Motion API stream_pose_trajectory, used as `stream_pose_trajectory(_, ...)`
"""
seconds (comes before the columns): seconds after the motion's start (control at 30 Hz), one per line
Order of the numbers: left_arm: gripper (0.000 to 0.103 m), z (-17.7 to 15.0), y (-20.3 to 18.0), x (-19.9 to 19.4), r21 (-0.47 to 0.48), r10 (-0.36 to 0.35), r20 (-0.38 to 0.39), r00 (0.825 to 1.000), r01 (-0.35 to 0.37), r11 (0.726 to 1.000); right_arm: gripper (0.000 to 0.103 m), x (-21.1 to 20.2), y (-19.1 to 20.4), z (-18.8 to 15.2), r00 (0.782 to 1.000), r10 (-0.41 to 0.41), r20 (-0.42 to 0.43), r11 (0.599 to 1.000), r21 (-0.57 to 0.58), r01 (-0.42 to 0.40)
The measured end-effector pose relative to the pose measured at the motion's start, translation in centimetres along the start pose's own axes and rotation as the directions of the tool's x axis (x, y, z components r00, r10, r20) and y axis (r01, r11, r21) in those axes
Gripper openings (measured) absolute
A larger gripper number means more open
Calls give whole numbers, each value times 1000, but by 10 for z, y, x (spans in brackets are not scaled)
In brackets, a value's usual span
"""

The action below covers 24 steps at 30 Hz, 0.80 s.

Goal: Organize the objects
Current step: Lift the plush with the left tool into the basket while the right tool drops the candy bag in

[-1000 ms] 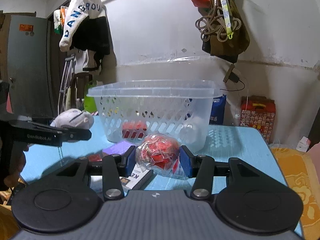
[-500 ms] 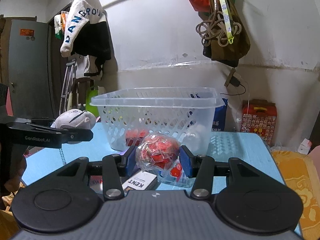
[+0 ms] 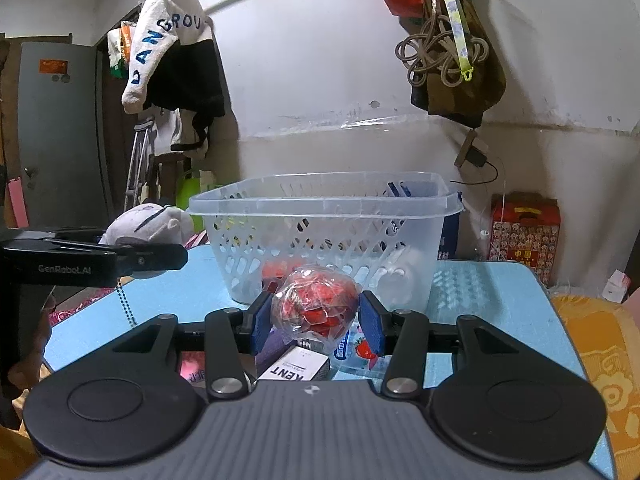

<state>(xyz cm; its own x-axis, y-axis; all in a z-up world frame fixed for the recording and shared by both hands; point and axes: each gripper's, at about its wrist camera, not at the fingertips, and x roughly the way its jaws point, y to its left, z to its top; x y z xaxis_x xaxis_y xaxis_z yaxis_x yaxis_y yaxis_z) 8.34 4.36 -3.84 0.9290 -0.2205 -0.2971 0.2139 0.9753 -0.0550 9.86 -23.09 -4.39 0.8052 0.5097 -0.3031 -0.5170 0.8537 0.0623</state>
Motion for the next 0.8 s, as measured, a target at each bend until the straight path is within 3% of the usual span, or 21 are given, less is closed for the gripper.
stream_pose_trajectory(0.27,72,21,3,-11,-42,-3,45,999,5,999,50,-5,6,34,998,17,61,1000,-10,-16)
stream_pose_trajectory(0.47,72,72,5,-5,-86,6,65,998,-1,996,50,9,-9,85,997,-13,81,999,39,10)
stream_pose_trajectory(0.6,72,109,-3,24,-89,31,16,999,-29,996,50,37,-12,114,997,-25,74,999,-39,28)
stream_pose_trajectory(0.67,72,122,-8,43,-56,45,0,999,-45,997,50,56,-18,121,999,-27,48,999,-33,28)
stream_pose_trajectory(0.8,72,137,0,86,-76,67,-82,994,-73,994,51,89,-28,119,997,-79,-11,997,-9,79)
